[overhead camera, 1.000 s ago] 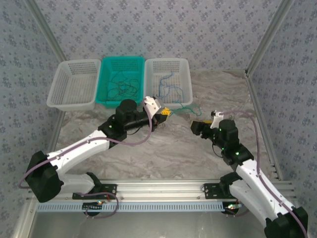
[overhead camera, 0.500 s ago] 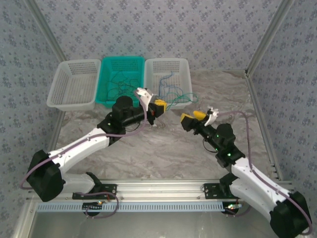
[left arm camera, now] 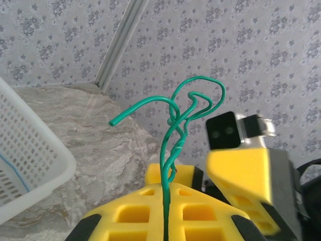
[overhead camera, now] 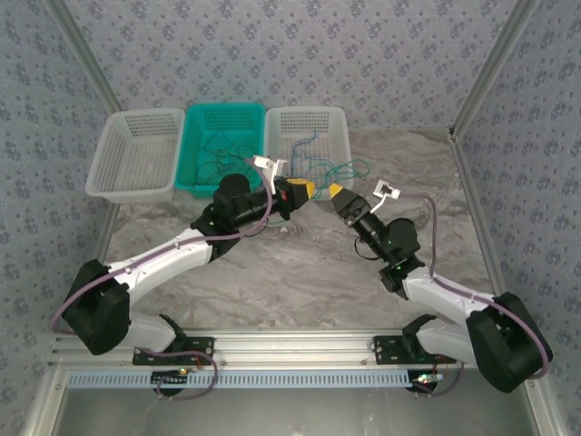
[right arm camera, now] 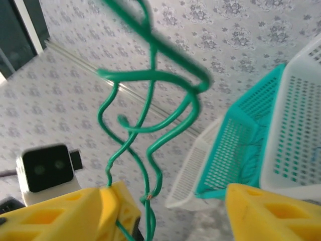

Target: Untangle the cables

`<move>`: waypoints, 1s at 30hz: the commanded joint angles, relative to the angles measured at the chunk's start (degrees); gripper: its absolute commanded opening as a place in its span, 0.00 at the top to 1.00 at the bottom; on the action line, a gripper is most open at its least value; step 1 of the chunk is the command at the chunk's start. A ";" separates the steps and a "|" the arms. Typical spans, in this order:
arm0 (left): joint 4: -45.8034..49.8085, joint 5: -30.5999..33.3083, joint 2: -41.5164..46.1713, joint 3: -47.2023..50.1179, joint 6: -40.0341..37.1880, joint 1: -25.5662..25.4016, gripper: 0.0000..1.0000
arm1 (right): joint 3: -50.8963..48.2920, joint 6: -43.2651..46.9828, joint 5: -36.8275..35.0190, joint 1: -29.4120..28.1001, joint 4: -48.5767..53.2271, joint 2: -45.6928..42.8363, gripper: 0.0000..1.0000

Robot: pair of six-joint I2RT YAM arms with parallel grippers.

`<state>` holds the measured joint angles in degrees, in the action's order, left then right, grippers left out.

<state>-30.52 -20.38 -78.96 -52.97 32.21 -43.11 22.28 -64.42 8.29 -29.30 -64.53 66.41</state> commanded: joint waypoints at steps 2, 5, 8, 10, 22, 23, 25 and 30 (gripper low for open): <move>-6.09 -2.10 -0.37 -2.73 3.66 0.37 1.00 | 3.42 -10.38 0.56 1.44 -9.63 5.42 0.43; -5.01 -2.25 -0.16 -2.93 2.99 0.32 1.00 | 5.06 -10.18 1.65 0.91 -10.15 7.27 0.53; -4.55 -1.75 0.37 -2.42 2.66 0.39 1.00 | 6.17 -9.20 2.69 0.24 -9.08 7.77 0.69; -4.42 -1.59 0.78 -2.13 2.42 0.40 1.00 | 6.07 -8.80 2.69 0.03 -8.57 7.69 0.82; 5.70 0.44 9.04 -0.99 -3.89 4.91 1.00 | 7.43 16.97 -3.83 1.80 40.75 -7.84 1.00; 7.42 1.00 10.38 -0.88 -5.00 5.34 1.00 | 8.01 21.40 -7.18 1.85 47.19 -9.80 1.00; 10.02 2.01 12.79 -0.66 -6.58 6.13 1.00 | 7.27 26.35 -11.66 2.92 54.23 -12.68 1.00; 12.67 2.97 16.24 0.35 -8.24 7.68 1.00 | 1.98 20.82 -11.07 14.13 61.84 -18.88 1.00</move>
<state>-18.59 -19.73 -65.04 -53.08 26.61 -36.62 27.38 -44.64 3.11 -21.08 -17.56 49.69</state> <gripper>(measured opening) 0.079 0.050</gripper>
